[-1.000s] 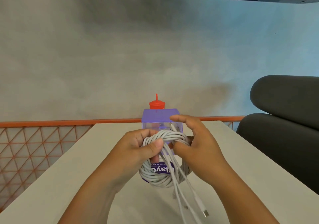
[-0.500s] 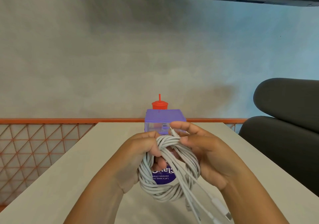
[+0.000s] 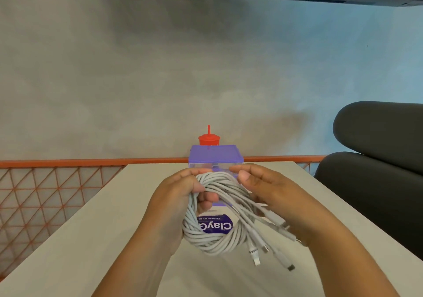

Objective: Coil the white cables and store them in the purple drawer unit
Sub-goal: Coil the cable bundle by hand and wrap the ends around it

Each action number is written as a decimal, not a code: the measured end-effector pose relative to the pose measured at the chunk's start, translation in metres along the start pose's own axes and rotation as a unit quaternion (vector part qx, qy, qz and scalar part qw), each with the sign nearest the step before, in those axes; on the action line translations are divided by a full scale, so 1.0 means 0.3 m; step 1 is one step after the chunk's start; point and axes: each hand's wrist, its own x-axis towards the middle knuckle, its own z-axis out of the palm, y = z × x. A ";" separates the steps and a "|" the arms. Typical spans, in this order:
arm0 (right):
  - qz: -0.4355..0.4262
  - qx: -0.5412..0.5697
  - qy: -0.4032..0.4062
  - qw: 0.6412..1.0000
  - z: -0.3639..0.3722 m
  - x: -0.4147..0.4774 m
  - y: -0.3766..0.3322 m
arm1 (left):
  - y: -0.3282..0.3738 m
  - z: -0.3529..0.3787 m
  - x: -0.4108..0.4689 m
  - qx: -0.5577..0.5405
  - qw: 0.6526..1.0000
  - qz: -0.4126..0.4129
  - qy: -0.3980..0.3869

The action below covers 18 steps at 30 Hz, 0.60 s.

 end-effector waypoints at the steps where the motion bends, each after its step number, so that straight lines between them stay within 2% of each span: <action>1: -0.002 -0.042 -0.012 0.999 -0.010 -0.015 -0.006 | 0.001 -0.002 0.003 0.000 1.000 0.005 0.017; 4: -0.014 -0.252 -0.027 0.967 0.001 -0.054 -0.026 | 0.001 -0.003 0.007 0.004 0.998 0.019 0.054; 6: -0.028 -0.375 -0.011 0.926 0.043 -0.063 -0.029 | -0.001 0.001 0.006 0.000 0.997 0.023 0.071; 10: -0.037 -0.539 0.052 0.840 0.103 -0.042 -0.001 | -0.004 0.003 0.010 -0.009 0.995 0.039 0.091; 12: -0.056 -0.577 0.073 0.812 0.092 -0.035 -0.006 | 0.001 -0.003 0.010 -0.012 0.995 0.048 0.090; 18: -0.109 -0.560 0.104 0.815 0.062 -0.044 -0.035 | 0.011 -0.014 0.011 -0.035 0.996 0.043 0.072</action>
